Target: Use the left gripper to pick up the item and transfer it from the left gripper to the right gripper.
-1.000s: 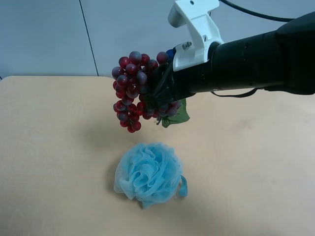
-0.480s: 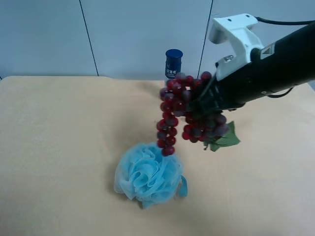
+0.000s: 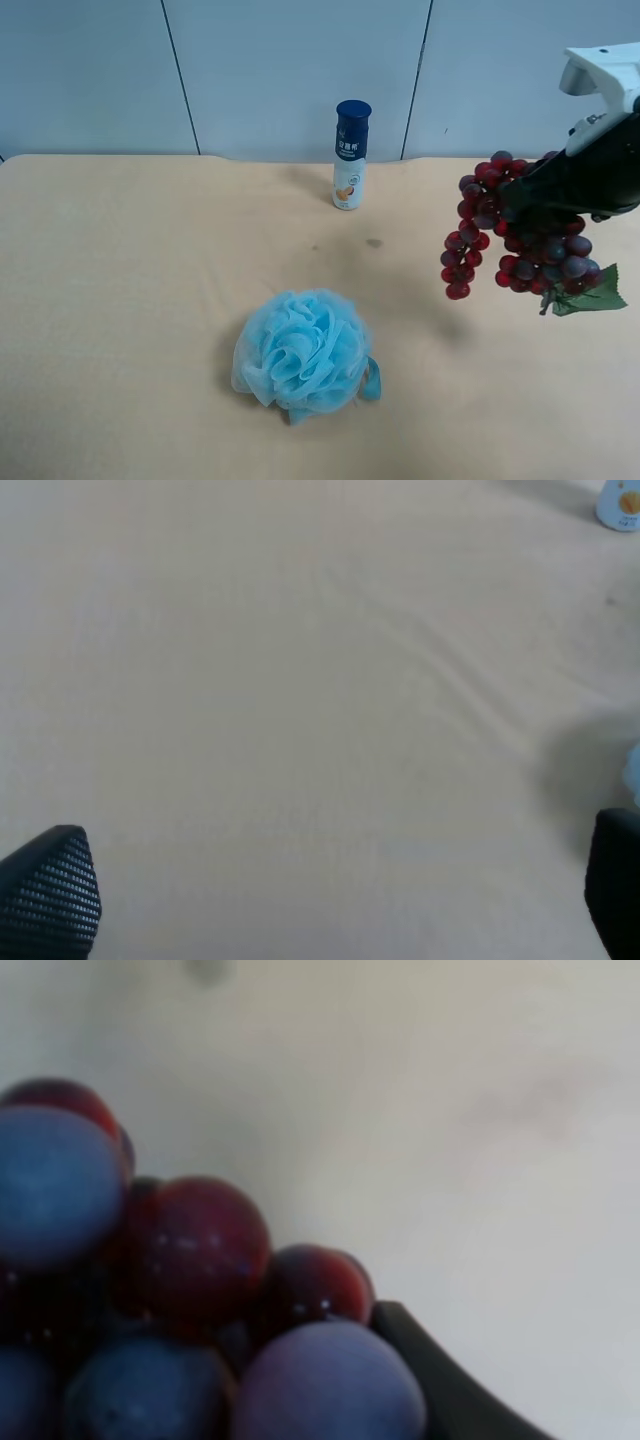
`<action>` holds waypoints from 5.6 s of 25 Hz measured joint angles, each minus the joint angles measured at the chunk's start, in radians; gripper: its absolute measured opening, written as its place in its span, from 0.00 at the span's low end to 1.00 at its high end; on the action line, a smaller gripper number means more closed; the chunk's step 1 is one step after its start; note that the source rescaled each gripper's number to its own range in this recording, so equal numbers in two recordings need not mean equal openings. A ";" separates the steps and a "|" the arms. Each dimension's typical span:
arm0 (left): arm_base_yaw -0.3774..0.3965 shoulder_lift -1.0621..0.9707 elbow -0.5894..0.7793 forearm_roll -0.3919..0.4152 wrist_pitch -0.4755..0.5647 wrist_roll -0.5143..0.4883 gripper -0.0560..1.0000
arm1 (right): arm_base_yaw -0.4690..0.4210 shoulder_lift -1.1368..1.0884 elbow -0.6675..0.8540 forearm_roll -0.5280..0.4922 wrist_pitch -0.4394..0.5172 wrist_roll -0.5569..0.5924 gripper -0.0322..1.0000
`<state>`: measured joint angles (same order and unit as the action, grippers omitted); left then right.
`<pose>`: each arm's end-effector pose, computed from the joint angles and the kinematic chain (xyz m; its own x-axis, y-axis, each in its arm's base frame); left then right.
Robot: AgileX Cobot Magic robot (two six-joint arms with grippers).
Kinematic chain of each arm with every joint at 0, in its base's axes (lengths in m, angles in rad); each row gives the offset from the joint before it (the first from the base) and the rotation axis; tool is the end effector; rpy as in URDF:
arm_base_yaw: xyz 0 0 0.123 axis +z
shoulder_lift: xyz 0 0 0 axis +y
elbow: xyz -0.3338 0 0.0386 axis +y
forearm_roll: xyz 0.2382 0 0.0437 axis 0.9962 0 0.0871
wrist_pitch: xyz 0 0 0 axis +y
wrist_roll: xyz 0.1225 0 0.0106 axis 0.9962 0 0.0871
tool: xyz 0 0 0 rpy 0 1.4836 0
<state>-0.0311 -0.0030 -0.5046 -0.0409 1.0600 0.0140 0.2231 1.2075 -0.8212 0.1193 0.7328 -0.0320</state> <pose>-0.0373 -0.0032 0.2594 -0.4484 0.0079 -0.8938 0.0603 0.9980 -0.0214 0.2102 0.0577 0.2944 -0.8487 -0.1345 -0.5115 -0.2127 0.9722 0.0974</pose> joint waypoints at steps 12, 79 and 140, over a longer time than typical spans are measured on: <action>0.000 0.000 0.000 -0.001 0.000 0.001 1.00 | -0.057 0.276 -0.001 0.091 -0.227 -0.052 0.03; 0.000 0.000 0.000 -0.001 0.000 0.002 1.00 | 0.048 -0.834 0.174 -0.094 0.490 0.032 1.00; 0.118 0.000 0.000 -0.001 -0.003 0.002 1.00 | -0.217 -1.211 0.328 -0.022 0.335 0.032 1.00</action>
<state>0.0871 -0.0030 -0.5046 -0.0416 1.0572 0.0158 0.0057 -0.0035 -0.4930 0.0973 1.0676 0.0000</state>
